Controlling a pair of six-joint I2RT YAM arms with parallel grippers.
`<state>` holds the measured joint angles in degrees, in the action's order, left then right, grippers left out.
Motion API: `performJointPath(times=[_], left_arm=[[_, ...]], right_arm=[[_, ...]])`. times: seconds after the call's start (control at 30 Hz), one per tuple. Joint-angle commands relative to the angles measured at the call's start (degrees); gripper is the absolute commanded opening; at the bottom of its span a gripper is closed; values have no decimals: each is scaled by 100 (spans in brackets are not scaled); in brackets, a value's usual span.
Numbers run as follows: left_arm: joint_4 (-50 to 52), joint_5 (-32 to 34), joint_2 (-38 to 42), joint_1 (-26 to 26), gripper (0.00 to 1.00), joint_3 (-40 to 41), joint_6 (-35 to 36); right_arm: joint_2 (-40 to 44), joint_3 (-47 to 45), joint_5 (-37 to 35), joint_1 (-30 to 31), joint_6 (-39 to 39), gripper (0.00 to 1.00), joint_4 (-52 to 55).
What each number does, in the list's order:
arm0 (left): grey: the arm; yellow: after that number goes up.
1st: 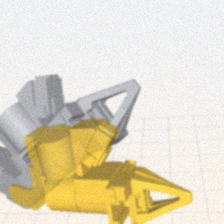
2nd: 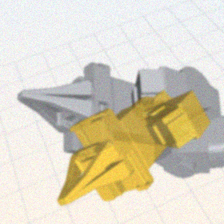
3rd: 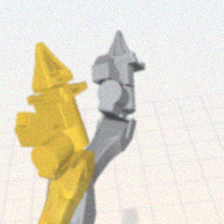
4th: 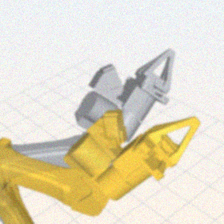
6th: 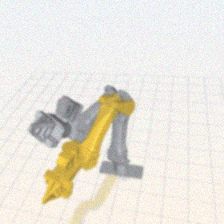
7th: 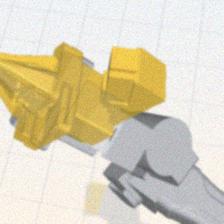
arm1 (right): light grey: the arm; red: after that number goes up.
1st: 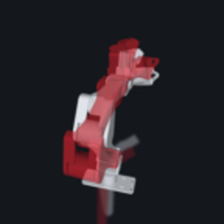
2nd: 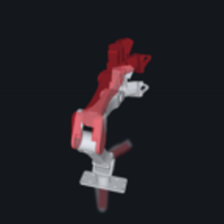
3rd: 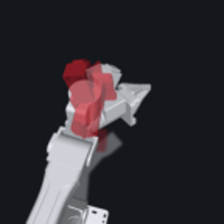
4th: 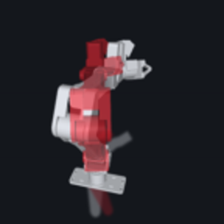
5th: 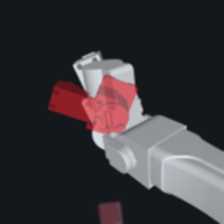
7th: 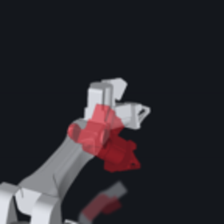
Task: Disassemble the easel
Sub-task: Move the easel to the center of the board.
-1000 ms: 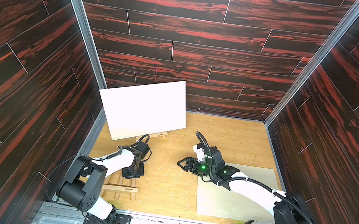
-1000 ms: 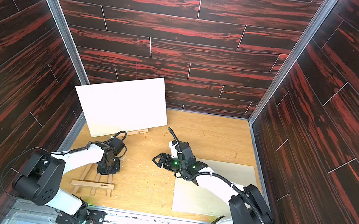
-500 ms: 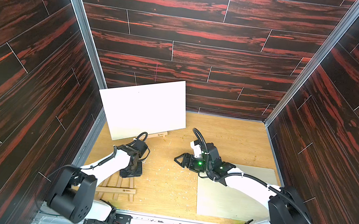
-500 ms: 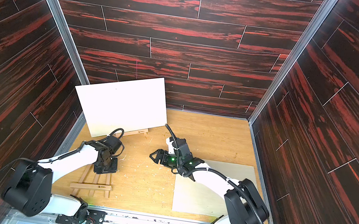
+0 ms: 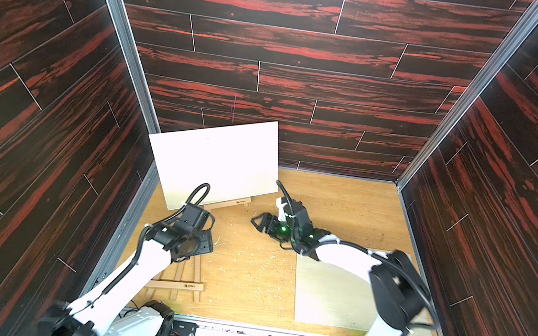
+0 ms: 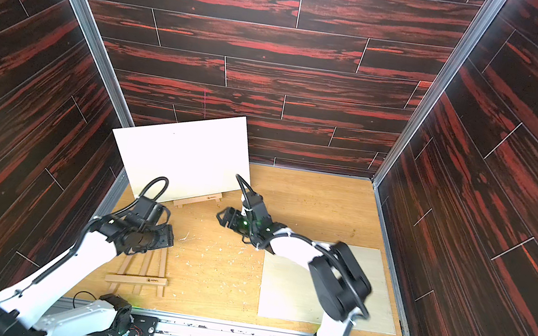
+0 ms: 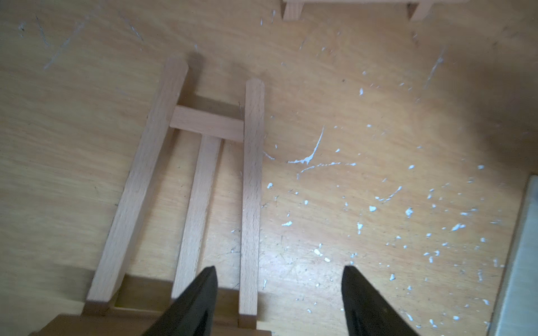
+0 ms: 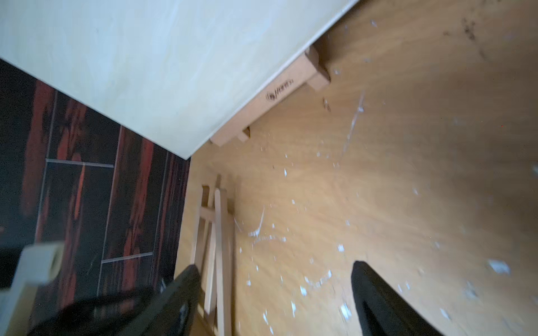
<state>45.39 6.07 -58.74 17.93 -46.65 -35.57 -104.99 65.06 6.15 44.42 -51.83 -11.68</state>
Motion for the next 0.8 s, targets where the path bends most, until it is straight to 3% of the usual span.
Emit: performJointPath(times=[0.0,0.33,0.77], left_arm=[[-148,67,221,-27,73,156,-47],[-121,23,663,-36,77,298,-11],[-159,-107,1326,-71,84,482,-99]], right_arm=[[-568,505,-178,40,-257,83,-315],[-1950,1524,-124,32,-828,76,-1139],[-3100,2371,-157,-54,-1409,72,-1785]])
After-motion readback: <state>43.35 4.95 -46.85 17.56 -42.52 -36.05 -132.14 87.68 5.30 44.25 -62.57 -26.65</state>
